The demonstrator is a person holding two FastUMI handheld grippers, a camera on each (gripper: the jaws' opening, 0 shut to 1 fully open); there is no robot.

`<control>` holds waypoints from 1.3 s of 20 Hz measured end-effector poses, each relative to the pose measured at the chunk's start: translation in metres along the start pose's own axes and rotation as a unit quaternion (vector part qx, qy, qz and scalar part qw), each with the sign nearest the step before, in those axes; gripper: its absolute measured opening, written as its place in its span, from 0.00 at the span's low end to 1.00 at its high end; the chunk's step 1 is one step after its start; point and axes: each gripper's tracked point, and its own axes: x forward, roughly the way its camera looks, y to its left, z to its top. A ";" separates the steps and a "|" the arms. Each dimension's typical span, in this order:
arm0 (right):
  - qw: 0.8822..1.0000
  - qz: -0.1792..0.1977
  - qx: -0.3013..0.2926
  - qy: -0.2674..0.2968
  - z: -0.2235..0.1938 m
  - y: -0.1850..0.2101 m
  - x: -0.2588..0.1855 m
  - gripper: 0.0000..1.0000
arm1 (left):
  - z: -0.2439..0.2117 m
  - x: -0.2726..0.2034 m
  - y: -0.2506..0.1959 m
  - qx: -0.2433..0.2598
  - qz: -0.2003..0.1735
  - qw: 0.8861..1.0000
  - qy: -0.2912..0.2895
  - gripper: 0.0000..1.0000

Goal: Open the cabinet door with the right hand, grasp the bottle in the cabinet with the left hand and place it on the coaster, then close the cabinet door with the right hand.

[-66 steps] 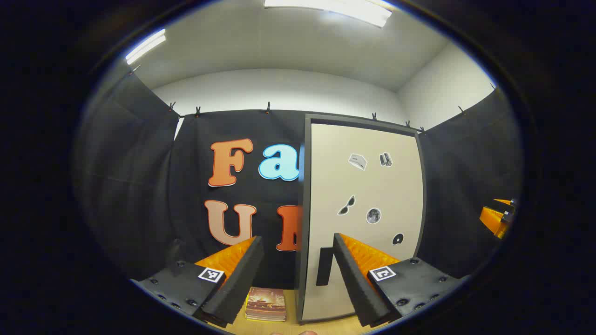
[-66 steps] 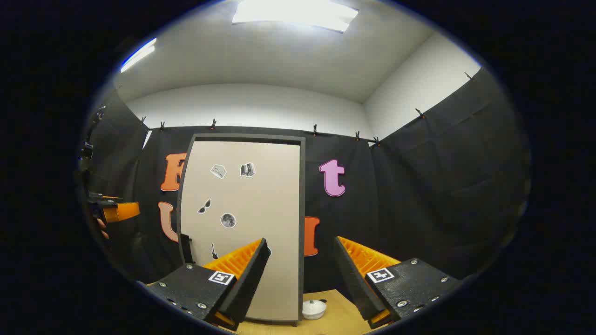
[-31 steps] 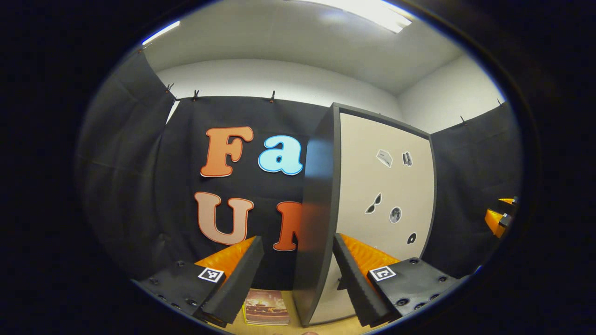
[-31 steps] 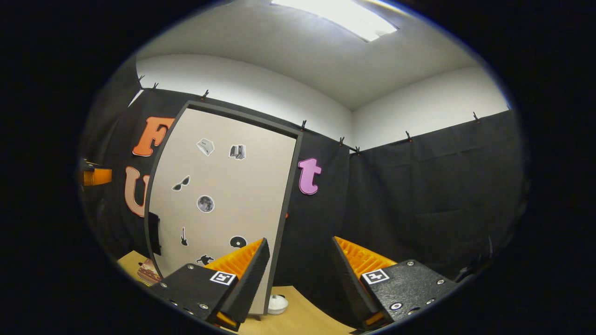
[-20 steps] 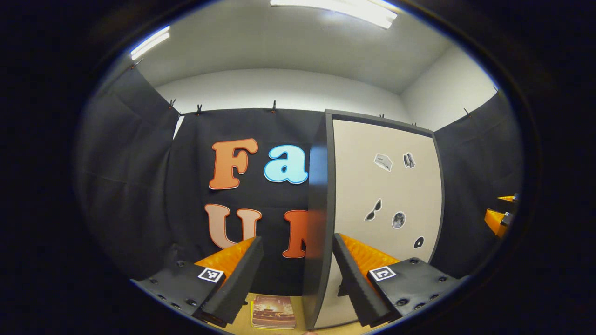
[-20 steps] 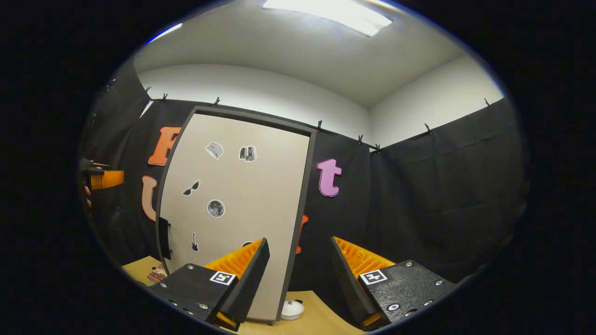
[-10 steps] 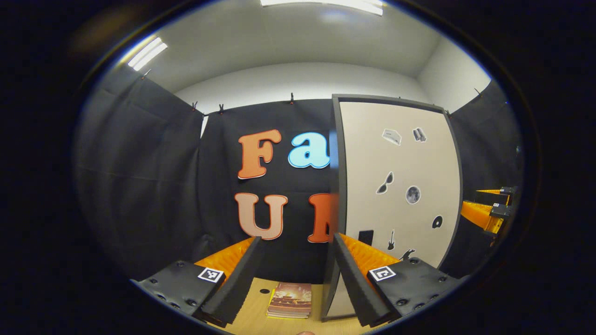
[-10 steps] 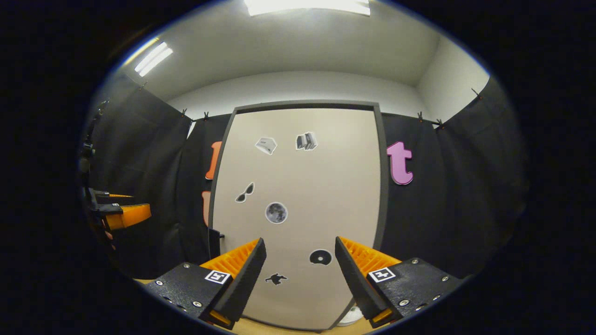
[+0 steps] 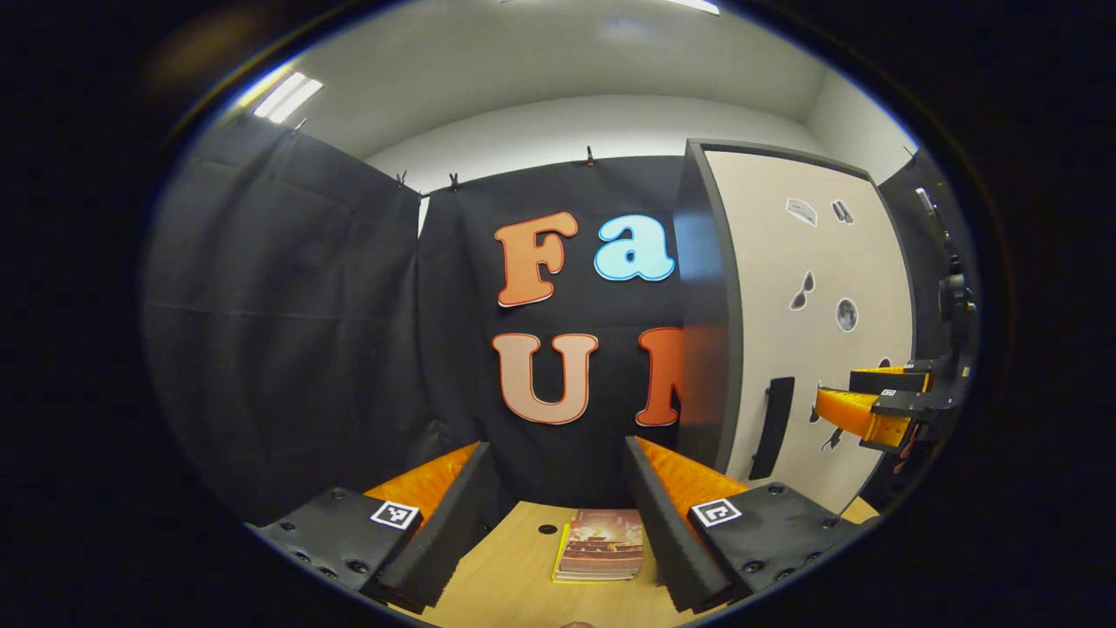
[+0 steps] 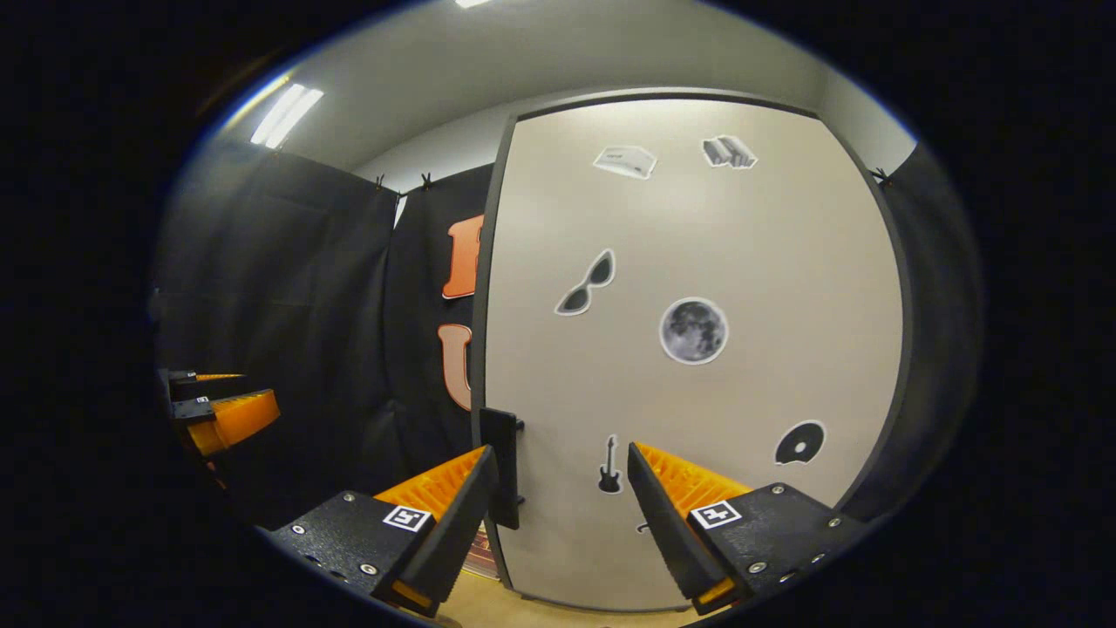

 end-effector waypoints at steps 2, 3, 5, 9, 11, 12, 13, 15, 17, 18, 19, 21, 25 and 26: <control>1.000 -0.002 0.005 0.020 -0.016 0.012 0.015 0.92 | -0.004 0.005 0.016 0.007 0.010 1.000 0.002 0.98; 0.999 -0.005 0.009 0.031 -0.023 0.014 0.023 0.91 | -0.007 0.007 0.022 0.009 0.014 1.000 0.003 0.98; 0.998 -0.018 0.027 0.051 -0.036 0.016 0.034 0.88 | -0.012 0.011 0.029 0.010 0.014 1.000 0.007 1.00; 0.997 -0.042 0.035 0.049 -0.045 0.017 0.044 0.77 | -0.025 0.019 0.042 0.010 0.008 1.000 0.014 0.95; 0.997 -0.058 0.018 0.050 -0.051 0.018 0.049 0.74 | -0.028 0.023 0.044 0.012 0.001 1.000 0.015 0.98; 0.996 -0.065 0.016 0.055 -0.055 0.020 0.050 0.73 | -0.030 0.026 0.046 0.015 -0.002 1.000 0.014 0.98; 0.995 -0.075 0.016 0.062 -0.060 0.020 0.052 0.69 | -0.032 0.028 0.047 0.019 -0.007 1.000 0.013 0.98; 0.993 -0.086 0.030 0.073 -0.069 0.025 0.057 0.57 | -0.031 0.034 0.048 0.021 -0.018 1.000 0.008 0.98; 0.991 -0.102 0.054 0.072 -0.072 0.027 0.059 0.37 | -0.033 0.039 0.042 0.017 -0.037 0.999 0.009 0.98; 0.989 -0.108 0.061 0.075 -0.074 0.026 0.060 0.36 | -0.034 0.043 0.039 0.014 -0.049 0.999 0.012 0.95; 0.989 -0.112 0.061 0.073 -0.072 0.026 0.059 0.34 | -0.037 0.048 0.037 0.014 -0.060 0.998 0.013 0.96; 0.988 -0.117 0.070 0.078 -0.073 0.026 0.058 0.30 | -0.038 0.057 0.032 0.011 -0.079 0.997 0.014 0.96; 0.984 -0.120 0.096 0.086 -0.074 0.026 0.057 0.24 | -0.039 0.068 0.028 0.001 -0.095 0.995 0.018 0.96; 0.984 -0.120 0.094 0.088 -0.074 0.026 0.056 0.24 | -0.037 0.070 0.027 -0.003 -0.098 0.995 0.015 0.98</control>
